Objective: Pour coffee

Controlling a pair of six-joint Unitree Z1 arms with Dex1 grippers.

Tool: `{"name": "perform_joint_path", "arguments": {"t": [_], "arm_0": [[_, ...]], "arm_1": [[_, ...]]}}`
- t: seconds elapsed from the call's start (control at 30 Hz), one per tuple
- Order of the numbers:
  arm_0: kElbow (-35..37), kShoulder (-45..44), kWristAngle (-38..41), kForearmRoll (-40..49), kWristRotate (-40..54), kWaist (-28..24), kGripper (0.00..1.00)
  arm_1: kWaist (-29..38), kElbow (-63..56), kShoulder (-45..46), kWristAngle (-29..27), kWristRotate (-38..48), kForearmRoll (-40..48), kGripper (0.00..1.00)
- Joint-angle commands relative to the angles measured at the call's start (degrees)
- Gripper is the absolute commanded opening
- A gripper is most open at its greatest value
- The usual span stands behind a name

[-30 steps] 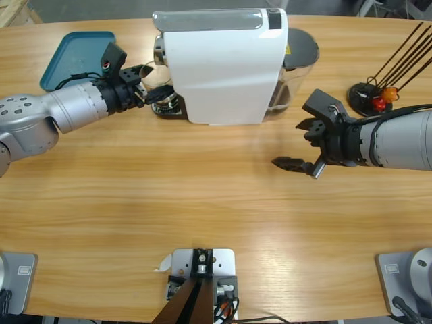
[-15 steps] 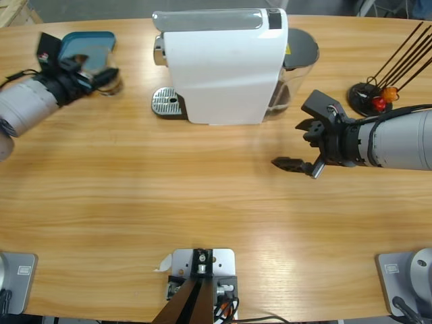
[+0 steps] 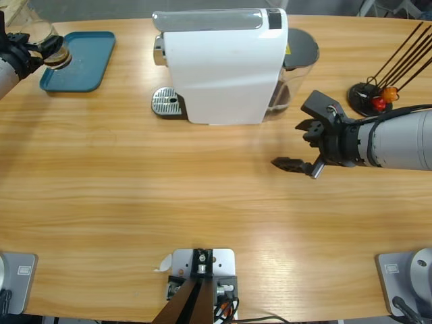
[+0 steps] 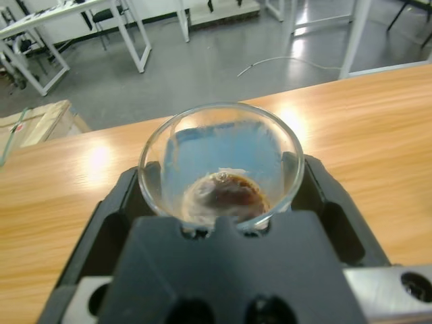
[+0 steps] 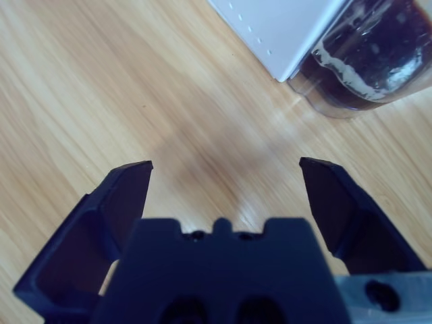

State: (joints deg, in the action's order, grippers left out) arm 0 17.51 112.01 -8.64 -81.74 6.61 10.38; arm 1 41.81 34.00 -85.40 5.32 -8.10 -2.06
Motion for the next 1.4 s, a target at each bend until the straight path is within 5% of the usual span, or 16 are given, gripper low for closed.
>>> {"name": "perform_joint_path", "arguments": {"t": [0.03, 0.4, 0.8, 0.93, 1.0, 1.4], "arm_0": [[3.8, 5.9, 0.8, 0.0, -0.8, -2.9, 0.131], [14.2, 2.8, 0.8, 24.8, -0.9, -3.4, 0.214], [17.3, 5.8, 0.8, 26.4, -0.3, -3.4, 0.216], [17.4, 4.9, 0.5, 30.4, -0.4, -3.5, 0.635], [17.4, 4.5, 0.1, 32.6, 0.1, -2.8, 0.727], [13.5, 2.5, -2.6, 35.5, 0.2, -1.1, 0.913]], "arm_1": [[0.6, 0.4, -2.6, 1.1, 0.5, 0.8, 0.982], [0.6, 0.7, -3.6, 1.4, 0.5, 0.8, 0.982], [0.6, 0.8, -4.5, 1.8, 0.5, 0.7, 0.982], [0.5, 0.9, -4.9, 1.8, 0.5, 0.7, 0.982], [0.5, 0.9, -4.9, 1.8, 0.5, 0.7, 0.982], [0.5, 0.9, -4.3, 1.9, 0.5, 0.5, 0.982]]}}
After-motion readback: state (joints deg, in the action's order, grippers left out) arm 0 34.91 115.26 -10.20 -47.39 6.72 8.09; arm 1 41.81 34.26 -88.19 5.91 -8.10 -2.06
